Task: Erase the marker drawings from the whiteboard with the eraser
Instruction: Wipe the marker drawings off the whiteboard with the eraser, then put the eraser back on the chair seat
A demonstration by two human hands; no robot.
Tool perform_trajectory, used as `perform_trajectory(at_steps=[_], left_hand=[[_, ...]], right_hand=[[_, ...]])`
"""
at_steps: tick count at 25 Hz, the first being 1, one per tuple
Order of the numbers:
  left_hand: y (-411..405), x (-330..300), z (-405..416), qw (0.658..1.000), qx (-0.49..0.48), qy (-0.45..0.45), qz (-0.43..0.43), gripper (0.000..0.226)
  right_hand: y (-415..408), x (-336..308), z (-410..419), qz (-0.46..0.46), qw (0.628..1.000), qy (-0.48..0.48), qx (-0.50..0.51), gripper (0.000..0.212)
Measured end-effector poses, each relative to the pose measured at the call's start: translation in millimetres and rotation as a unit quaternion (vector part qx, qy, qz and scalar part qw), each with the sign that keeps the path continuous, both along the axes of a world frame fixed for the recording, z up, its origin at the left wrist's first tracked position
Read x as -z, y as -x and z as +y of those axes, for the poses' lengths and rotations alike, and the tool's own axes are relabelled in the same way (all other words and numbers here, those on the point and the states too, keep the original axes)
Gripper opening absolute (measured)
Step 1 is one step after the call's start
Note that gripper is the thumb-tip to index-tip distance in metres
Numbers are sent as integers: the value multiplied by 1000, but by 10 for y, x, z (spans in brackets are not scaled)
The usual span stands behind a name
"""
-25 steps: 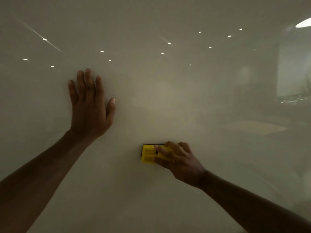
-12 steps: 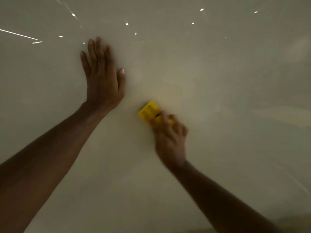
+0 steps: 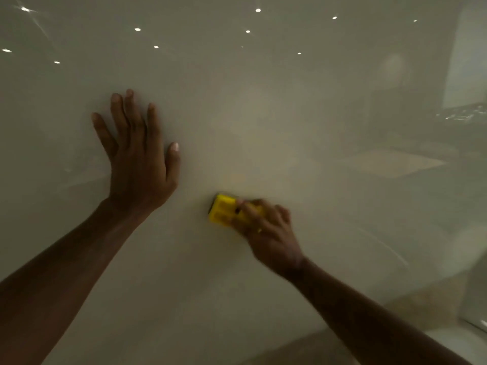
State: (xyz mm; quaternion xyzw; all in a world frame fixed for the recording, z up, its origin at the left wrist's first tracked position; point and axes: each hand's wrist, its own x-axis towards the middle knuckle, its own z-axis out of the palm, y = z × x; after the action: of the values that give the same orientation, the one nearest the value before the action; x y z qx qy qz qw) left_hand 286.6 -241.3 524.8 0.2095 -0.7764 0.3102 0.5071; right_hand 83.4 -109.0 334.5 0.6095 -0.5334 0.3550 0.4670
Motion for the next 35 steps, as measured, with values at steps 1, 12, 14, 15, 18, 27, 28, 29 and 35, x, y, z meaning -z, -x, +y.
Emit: perform_trajectory(at_steps=[1,12,14,15,18,27,28,29,35], left_hand=[[147,84,80,1000,11,-8,-8,67],[1989,1612,1281,965,202,-92,-142,67],[2297,2017,1541,944,245,-121,-186,68],[2435,2215,1667,933,260,-137,-210,68],[2819,2848,2032,898,280,-190,-281,69],[3244,4404,2723,769,275,-317,-482,74],[3236,4550,2742,755,268,-328,-500,75],[3220,4677,2761,738,255,-337,-526,77],[3043,5169,2816,682,203,-354,-607,73]], right_hand=[[213,-60,124,-42,998,34,31,58],[1570,1252,1746,-345,914,-37,210,59],[1626,1646,2170,-376,890,-87,244,63],[1650,1818,2366,-390,876,-111,260,63],[1719,2299,2926,-427,834,-173,302,59],[1513,3291,3591,-518,687,-345,375,64],[1479,3361,3578,-529,669,-364,375,63],[1437,3438,3564,-540,649,-382,376,63],[1242,3733,3490,-544,595,-473,355,62]])
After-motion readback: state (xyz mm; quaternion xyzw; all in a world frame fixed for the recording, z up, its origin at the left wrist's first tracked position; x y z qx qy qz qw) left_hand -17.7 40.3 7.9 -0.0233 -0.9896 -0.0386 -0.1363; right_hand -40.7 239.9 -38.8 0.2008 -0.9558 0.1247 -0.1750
